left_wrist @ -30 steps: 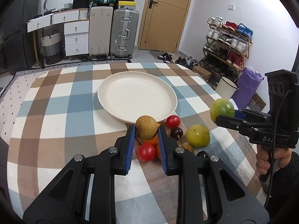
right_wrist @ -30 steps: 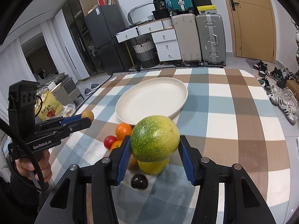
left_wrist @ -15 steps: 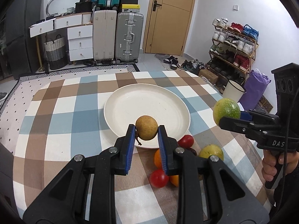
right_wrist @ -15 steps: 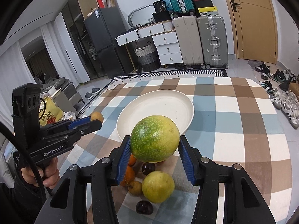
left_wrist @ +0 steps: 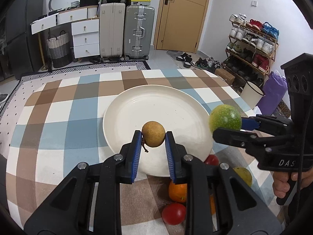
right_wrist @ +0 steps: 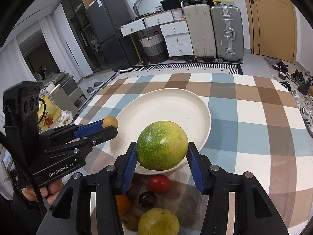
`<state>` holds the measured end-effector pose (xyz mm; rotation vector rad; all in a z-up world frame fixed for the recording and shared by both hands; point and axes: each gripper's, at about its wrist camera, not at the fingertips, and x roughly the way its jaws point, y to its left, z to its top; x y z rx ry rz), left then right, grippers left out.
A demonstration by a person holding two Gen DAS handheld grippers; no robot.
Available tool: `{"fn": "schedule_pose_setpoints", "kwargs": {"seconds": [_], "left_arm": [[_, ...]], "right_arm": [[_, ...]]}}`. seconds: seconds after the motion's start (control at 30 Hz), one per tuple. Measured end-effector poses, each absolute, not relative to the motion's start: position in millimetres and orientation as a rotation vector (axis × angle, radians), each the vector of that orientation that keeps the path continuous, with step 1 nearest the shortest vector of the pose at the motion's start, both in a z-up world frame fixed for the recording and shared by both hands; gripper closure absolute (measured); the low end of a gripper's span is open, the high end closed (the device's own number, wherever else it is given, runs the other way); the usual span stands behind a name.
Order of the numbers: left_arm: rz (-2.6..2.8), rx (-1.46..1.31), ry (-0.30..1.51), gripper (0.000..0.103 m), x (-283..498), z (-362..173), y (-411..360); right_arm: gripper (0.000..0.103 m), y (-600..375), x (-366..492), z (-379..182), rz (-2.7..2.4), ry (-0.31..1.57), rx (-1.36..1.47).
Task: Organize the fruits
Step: 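Carry the pear with the left tool onto the white plate while the right tool places the green citrus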
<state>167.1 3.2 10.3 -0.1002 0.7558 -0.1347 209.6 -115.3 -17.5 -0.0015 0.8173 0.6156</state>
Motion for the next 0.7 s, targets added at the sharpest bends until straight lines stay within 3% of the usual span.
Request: {"fn": "schedule_pose_setpoints", "kwargs": {"seconds": [0.7], "left_arm": [[-0.110, -0.107, 0.849, 0.081, 200, -33, 0]], "right_arm": [[0.052, -99, 241, -44, 0.591, 0.902, -0.042]]}}
